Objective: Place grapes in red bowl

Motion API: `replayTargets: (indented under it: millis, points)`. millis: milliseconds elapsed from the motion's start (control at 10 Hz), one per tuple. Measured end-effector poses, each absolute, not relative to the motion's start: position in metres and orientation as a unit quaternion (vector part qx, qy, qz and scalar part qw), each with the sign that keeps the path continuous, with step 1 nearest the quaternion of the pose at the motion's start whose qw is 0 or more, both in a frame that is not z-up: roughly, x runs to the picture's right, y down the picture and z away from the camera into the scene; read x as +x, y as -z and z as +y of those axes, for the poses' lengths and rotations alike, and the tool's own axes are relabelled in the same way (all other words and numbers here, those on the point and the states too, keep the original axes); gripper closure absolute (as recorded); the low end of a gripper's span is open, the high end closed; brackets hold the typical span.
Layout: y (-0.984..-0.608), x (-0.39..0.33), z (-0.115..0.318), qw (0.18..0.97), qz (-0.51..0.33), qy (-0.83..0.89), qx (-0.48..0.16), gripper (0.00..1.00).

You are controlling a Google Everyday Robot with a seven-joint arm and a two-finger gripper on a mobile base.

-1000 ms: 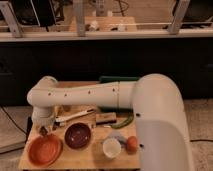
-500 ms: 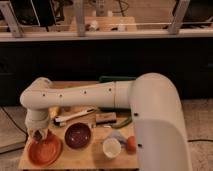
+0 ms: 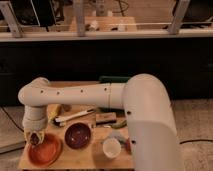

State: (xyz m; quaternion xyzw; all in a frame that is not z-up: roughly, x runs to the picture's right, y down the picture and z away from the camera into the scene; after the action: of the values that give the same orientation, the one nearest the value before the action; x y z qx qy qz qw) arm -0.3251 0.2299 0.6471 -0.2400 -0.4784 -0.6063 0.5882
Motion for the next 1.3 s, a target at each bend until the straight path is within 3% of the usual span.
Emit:
replayTargets:
  millis: [300,800,1100,1300]
  points:
    - [-0.649,-0.326,0.241,0.556,-0.498,0.610,-0.265,0.96]
    - [-0.650,-0.322,0.250,0.519,-0.520,0.636,-0.234,0.95]
    - [-0.650,-0.319,0.253,0.510,-0.531,0.640,-0.221,0.70]
    - [-0.649,-0.316,0.253,0.508,-0.535,0.640,-0.213,0.48]
